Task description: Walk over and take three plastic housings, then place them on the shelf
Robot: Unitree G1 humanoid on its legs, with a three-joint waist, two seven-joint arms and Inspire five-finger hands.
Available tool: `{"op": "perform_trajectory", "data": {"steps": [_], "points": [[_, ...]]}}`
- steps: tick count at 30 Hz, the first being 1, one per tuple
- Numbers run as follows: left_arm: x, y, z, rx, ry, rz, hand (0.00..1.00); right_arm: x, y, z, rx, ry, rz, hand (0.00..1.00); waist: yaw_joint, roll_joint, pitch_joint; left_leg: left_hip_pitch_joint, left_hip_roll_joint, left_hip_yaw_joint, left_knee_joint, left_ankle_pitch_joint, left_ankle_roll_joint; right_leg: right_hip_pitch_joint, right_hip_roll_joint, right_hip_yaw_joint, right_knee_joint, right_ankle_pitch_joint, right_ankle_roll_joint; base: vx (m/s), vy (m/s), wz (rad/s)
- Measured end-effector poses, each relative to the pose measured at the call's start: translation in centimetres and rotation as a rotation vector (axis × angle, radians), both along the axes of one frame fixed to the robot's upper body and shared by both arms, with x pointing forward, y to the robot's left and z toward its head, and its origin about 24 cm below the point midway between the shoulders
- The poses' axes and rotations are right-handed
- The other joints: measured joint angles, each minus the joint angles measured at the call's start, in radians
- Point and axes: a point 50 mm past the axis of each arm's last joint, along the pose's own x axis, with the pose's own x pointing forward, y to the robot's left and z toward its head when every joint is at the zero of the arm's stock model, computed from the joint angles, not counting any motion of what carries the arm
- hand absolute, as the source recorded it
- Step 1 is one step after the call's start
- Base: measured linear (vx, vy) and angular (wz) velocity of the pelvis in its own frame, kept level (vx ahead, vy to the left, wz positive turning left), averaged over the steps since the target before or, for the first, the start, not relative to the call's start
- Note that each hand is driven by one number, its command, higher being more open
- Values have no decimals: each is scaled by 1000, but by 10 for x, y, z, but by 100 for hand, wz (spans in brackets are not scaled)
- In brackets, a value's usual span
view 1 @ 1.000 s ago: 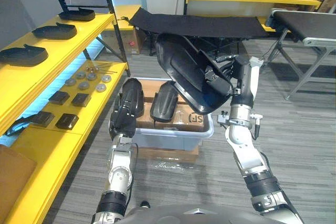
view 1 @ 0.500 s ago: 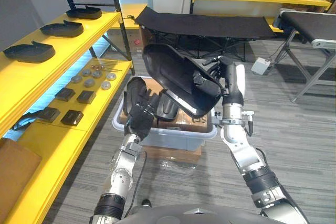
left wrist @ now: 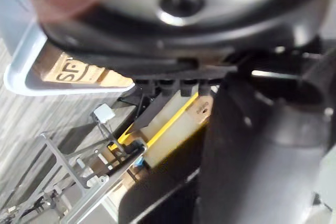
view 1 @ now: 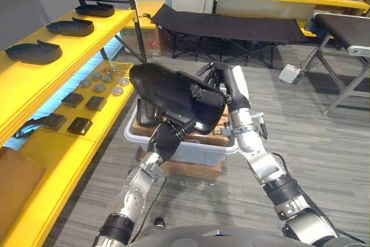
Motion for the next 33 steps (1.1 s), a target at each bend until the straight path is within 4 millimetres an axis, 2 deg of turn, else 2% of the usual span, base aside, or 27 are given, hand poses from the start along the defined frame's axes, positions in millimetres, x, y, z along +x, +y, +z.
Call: {"op": "perform_trajectory", "data": {"steps": [5,9,10,14,16,27,28,33], "points": [[2,2,4,-74,14,57,100,-11,5,-11,28,23,38,0,2,0,0,-1,-1,6,-3,-1,-1,-12,-2,-2,9,-8,-12,-8,2,0],[7,3,16,-124,5,160,100,-20,6,-23,38,64,50,0,-2,0,0,-1,0,6,-3,-1,-1,-17,-3,-3,18,-13,-18,0,0,0],[8,5,21,-144,3,200,0,-23,7,-26,39,76,51,0,-4,0,0,-1,0,6,-3,-1,-1,-17,-3,-3,18,-14,-19,0,0,0],[13,17,33,-252,12,379,0,-35,15,-40,43,134,82,0,-10,0,0,-1,3,10,-3,-2,-3,-22,-2,-2,18,-15,-21,-9,-1,-5],[13,17,32,-254,34,399,0,-38,18,-42,42,144,93,0,-10,0,0,-2,3,10,-3,-2,-3,-23,-1,-2,18,-15,-21,0,0,0],[13,11,32,-159,21,372,0,-42,21,-46,65,154,75,0,-13,-12,-6,-1,3,9,-2,-2,-3,-23,-1,-2,20,-15,-21,0,0,0],[13,11,32,-147,17,372,0,-44,22,-47,67,156,76,100,-14,-12,-6,-1,3,9,-2,-2,-3,-23,-1,-1,21,-15,-21,0,0,0],[13,12,31,-125,13,371,0,-46,23,-47,73,154,79,100,-13,-12,-6,-1,3,8,-2,-2,-3,-23,-2,-1,22,-15,-21,0,0,0]]}}
